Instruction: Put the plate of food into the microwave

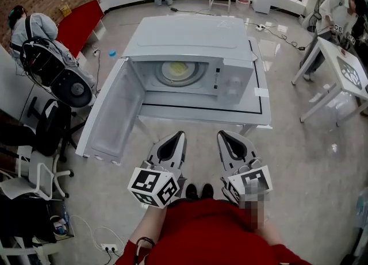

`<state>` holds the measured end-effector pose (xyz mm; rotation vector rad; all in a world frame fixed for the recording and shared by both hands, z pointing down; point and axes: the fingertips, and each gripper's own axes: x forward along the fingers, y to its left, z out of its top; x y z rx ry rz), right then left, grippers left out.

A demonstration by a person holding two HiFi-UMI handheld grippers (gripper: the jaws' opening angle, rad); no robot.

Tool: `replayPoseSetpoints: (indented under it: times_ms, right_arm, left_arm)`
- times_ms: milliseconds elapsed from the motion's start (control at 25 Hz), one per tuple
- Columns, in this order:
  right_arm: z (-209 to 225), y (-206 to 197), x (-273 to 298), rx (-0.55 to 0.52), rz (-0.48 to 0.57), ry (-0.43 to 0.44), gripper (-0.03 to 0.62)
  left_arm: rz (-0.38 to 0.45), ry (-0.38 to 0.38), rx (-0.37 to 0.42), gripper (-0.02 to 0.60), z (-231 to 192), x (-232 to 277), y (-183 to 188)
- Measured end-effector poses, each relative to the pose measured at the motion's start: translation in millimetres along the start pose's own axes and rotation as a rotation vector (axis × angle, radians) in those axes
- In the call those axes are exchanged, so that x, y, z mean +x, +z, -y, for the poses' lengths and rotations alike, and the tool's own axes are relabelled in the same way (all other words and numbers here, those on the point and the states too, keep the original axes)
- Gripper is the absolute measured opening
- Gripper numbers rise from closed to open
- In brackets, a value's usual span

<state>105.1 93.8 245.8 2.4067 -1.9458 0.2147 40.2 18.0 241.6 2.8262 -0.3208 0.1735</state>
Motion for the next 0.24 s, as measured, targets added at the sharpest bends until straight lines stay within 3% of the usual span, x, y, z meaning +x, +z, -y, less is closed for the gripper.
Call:
replayPoseSetpoints:
  times_ms: [240]
  right_arm:
    - [-2.8, 1.1, -3.0, -0.011, 0.003, 0.0, 0.014]
  left_arm:
    - [-0.001, 0.002, -0.007, 0.008, 1.0, -2.1, 1.3]
